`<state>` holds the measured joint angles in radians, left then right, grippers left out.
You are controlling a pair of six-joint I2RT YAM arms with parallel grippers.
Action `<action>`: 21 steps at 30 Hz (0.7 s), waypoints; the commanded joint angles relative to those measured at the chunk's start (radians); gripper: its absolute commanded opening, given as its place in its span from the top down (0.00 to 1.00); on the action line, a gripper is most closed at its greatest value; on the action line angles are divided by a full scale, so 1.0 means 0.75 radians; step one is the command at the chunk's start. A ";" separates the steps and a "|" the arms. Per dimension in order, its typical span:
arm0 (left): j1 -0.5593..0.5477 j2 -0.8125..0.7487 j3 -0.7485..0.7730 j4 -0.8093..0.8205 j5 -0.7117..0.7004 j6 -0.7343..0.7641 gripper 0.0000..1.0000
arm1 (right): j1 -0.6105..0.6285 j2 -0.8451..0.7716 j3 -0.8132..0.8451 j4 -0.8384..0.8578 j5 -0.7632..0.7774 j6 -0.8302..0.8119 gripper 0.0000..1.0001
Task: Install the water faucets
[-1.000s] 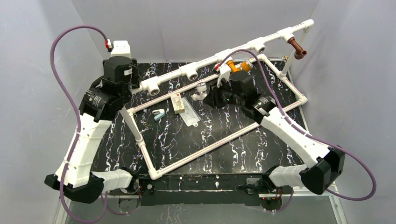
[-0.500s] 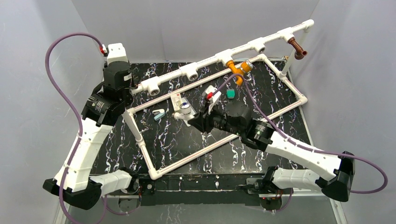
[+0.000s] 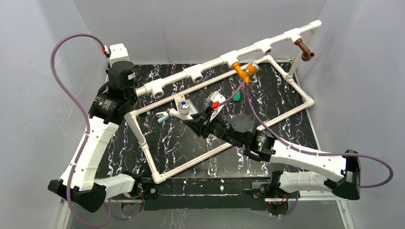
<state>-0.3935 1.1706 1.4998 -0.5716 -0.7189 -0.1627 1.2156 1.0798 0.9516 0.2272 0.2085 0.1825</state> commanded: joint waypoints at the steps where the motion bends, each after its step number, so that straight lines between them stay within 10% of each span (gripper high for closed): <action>1: 0.009 0.060 -0.085 -0.172 0.041 -0.018 0.81 | 0.044 0.020 0.051 0.201 0.077 -0.054 0.99; 21: 0.009 -0.014 -0.348 -0.050 -0.036 -0.026 0.86 | 0.304 0.148 0.076 0.537 0.538 -0.410 0.99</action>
<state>-0.3817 1.1404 1.3361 -0.3912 -0.7300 -0.1654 1.3827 1.1725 0.9539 0.4488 0.4545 0.0124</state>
